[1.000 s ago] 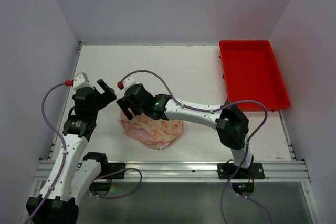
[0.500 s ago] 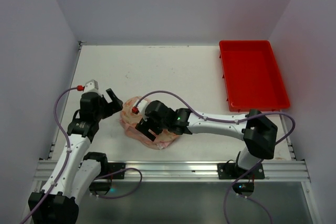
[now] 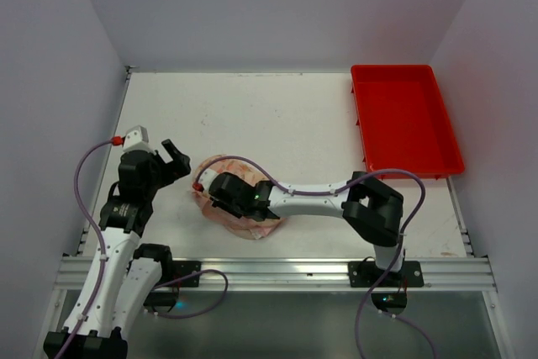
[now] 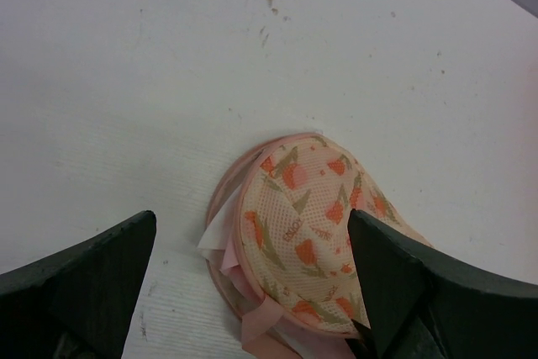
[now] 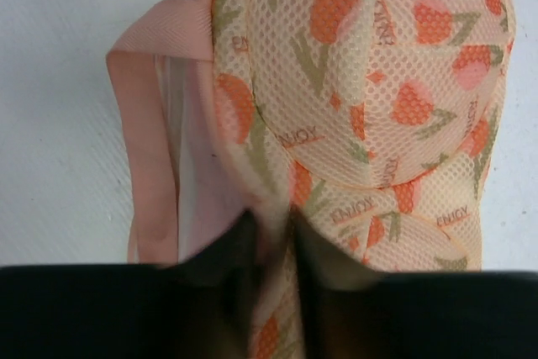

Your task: Unzip the laundry bag and remove the bra

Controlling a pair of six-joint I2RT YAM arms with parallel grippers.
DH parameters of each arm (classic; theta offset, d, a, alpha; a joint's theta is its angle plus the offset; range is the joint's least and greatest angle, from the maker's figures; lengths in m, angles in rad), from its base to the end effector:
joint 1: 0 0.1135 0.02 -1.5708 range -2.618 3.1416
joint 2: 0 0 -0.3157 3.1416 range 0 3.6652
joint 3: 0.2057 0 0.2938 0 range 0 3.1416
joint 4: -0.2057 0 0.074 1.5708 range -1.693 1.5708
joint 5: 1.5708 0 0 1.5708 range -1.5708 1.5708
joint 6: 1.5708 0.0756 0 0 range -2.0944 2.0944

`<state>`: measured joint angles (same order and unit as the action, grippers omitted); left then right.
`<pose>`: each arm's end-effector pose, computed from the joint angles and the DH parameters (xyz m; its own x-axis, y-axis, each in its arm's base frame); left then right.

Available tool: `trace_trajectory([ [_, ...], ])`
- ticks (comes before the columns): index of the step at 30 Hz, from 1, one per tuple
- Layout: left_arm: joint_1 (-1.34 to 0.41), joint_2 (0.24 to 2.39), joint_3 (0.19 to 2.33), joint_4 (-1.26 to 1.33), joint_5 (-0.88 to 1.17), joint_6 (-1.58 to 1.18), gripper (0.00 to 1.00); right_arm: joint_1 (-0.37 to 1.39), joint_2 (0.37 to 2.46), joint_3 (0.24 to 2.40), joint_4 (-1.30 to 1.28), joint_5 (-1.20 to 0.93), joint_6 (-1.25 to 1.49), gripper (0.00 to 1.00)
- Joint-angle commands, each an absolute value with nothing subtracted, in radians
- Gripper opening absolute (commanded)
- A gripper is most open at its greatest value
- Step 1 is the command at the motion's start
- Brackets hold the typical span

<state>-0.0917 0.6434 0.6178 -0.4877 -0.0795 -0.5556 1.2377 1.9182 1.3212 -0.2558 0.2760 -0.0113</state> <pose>0.1863 -0.0111 0.2822 -0.4273 -0.4887 -0.7607 -0.2389 0.8724 -0.4263 0.1815 0.4616 0.1878 -0.2366 -0.7171 -0.6555 -0.8534 0.4760 -0.2127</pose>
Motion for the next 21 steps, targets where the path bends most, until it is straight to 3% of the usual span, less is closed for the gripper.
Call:
trace_trajectory([
  [1, -0.086, 0.629, 0.637, -0.489, -0.121, -0.531, 1.00, 1.238, 1.889, 1.354, -0.227, 0.338, -0.022, 0.11],
  [3, -0.086, 0.624, 0.629, -0.485, -0.126, -0.526, 1.00, 1.238, 1.867, 1.368, -0.245, 0.331, -0.026, 0.00],
  [9, -0.086, 0.646, 0.638, -0.471, -0.101, -0.494, 1.00, 1.171, 1.776, 1.445, -0.337, 0.240, -0.008, 0.00],
  [16, -0.086, 0.684, 0.638, -0.442, -0.023, -0.450, 1.00, 0.939, 1.704, 1.440, -0.410, 0.005, 0.130, 0.00],
  [21, -0.086, 0.715, 0.637, -0.410, 0.063, -0.417, 1.00, 0.786, 1.712, 1.437, -0.459, -0.093, 0.141, 0.08],
])
